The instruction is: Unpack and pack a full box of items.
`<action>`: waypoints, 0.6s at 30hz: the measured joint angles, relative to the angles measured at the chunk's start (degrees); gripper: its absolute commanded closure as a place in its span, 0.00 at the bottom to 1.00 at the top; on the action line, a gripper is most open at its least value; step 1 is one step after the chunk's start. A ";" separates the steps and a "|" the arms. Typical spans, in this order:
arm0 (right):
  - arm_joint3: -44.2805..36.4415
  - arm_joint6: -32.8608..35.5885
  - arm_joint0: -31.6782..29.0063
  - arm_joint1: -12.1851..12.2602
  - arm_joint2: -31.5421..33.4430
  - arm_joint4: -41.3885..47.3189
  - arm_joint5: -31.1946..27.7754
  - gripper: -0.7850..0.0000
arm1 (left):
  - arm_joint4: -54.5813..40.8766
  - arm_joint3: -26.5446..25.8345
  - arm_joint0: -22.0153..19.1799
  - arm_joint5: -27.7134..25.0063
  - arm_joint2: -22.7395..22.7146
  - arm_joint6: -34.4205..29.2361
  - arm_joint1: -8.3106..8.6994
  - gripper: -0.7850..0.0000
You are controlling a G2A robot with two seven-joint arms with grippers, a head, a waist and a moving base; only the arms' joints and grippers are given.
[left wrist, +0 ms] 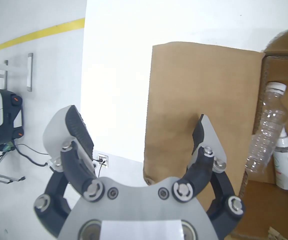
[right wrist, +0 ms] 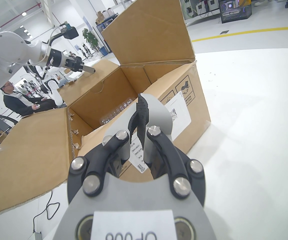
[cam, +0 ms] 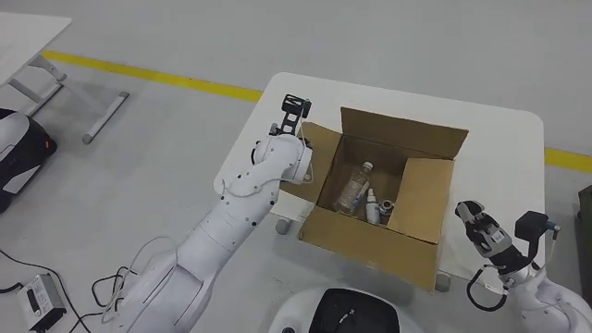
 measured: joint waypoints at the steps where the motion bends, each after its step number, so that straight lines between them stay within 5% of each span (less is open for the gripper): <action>1: -0.04 0.00 -0.06 0.01 0.08 0.00 0.00 1.00 | -0.01 0.41 -0.15 0.09 0.19 0.11 -0.15 0.00; 7: -0.57 -0.26 -0.46 0.14 1.02 0.26 -0.19 1.00 | -1.67 -2.48 -0.38 0.05 -0.67 1.70 -0.73 0.00; 13: -1.15 -0.28 -1.03 0.41 2.52 -0.13 0.16 1.00 | -2.45 -14.13 2.04 -2.30 -3.97 1.39 -0.38 0.00; 18: -0.29 -0.41 -1.23 0.44 2.97 -0.06 0.44 1.00 | -15.41 -24.14 6.08 -10.66 -7.03 2.65 -0.29 0.00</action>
